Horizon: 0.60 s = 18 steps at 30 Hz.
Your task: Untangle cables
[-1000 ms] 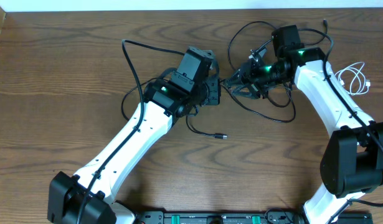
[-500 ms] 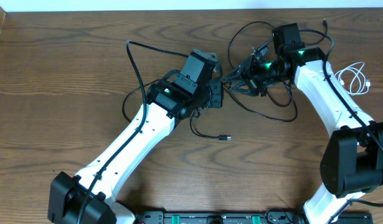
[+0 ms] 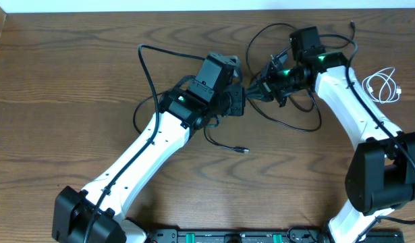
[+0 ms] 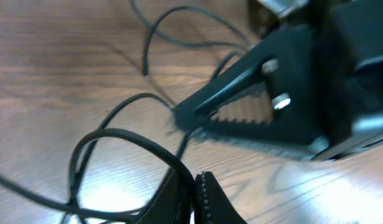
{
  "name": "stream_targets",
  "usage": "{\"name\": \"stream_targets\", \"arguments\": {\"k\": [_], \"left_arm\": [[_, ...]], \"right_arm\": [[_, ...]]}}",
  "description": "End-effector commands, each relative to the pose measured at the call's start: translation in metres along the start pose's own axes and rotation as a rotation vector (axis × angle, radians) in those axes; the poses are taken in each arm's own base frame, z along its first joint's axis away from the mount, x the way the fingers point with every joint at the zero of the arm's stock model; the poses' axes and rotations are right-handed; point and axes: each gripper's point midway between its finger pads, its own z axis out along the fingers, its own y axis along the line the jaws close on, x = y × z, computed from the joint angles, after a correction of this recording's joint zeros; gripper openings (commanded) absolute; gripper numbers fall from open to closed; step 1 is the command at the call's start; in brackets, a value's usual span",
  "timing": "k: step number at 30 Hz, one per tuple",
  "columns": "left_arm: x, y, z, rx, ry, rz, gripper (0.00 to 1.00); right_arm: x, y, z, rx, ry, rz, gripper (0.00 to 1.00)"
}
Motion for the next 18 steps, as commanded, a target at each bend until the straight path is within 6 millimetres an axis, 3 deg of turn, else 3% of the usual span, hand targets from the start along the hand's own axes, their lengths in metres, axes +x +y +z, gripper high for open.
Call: {"name": "stream_targets", "arguments": {"k": [1, 7, 12, 13, 15, 18], "left_arm": [[-0.001, -0.010, 0.002, 0.049, 0.001, 0.020, 0.07], [-0.005, -0.010, 0.002, 0.050, -0.013, 0.023, 0.07], [-0.012, 0.002, 0.002, -0.021, -0.054, 0.021, 0.07], [-0.012, 0.003, 0.002, -0.029, -0.058, 0.021, 0.09], [-0.013, 0.004, 0.002, -0.035, -0.061, 0.021, 0.23], [-0.013, 0.004, 0.002, -0.034, -0.061, 0.021, 0.32]], "right_arm": [[0.009, -0.001, 0.011, 0.019, 0.025, 0.014, 0.01], [0.018, 0.002, 0.018, 0.026, 0.044, -0.015, 0.01], [0.020, 0.004, 0.018, 0.015, 0.057, -0.065, 0.01], [0.020, 0.004, 0.018, 0.015, 0.057, -0.066, 0.01], [0.020, 0.004, 0.018, 0.014, 0.057, -0.067, 0.01], [0.024, 0.011, 0.018, -0.021, 0.081, -0.107, 0.01]]}}
